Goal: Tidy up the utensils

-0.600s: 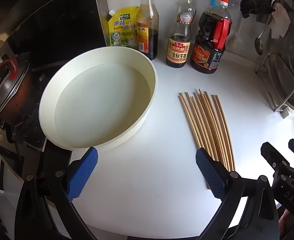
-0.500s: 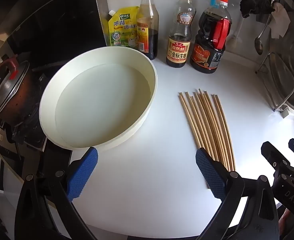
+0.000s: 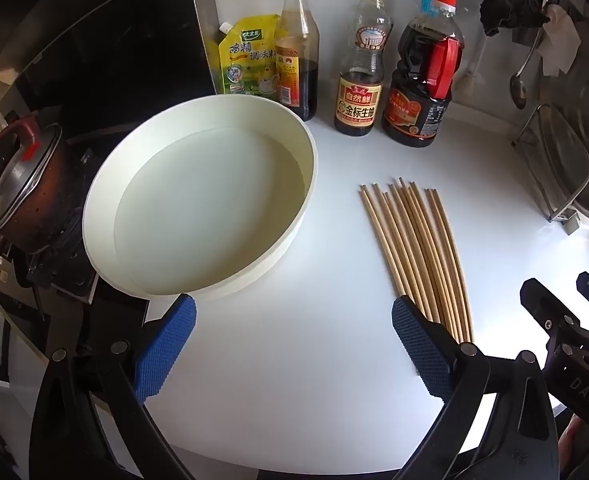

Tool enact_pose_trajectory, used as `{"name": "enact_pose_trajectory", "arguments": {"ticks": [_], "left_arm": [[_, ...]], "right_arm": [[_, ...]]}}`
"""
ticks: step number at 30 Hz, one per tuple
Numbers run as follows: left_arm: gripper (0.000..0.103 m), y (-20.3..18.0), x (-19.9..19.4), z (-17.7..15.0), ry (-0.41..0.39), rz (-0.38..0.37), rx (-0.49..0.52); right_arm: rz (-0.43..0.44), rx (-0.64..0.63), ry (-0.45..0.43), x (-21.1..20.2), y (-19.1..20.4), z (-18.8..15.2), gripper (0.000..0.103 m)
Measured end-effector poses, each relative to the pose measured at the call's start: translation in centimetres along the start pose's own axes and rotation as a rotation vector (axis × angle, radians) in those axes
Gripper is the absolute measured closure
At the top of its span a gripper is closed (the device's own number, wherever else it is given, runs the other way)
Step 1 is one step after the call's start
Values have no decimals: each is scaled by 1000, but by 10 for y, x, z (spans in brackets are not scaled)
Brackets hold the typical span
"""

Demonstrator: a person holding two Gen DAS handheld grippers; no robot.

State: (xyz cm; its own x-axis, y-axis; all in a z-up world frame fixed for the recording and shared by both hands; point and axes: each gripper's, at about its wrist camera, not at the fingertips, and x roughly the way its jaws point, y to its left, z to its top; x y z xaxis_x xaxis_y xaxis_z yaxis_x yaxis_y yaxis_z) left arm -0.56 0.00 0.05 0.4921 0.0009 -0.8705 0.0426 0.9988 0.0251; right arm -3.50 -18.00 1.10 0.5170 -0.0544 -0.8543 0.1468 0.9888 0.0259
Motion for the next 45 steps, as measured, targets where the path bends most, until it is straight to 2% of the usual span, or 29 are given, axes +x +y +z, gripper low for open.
{"name": "enact_pose_trajectory", "arguments": {"ticks": [33, 34, 45], "left_arm": [[6, 22, -7, 5, -6, -3, -1], [6, 7, -4, 2, -6, 3, 3], [6, 7, -5, 1, -7, 4, 1]], "right_arm": [[11, -1, -6, -2, 1, 0, 8], [11, 0, -5, -2, 0, 0, 8], [12, 4, -7, -3, -1, -2, 8]]}}
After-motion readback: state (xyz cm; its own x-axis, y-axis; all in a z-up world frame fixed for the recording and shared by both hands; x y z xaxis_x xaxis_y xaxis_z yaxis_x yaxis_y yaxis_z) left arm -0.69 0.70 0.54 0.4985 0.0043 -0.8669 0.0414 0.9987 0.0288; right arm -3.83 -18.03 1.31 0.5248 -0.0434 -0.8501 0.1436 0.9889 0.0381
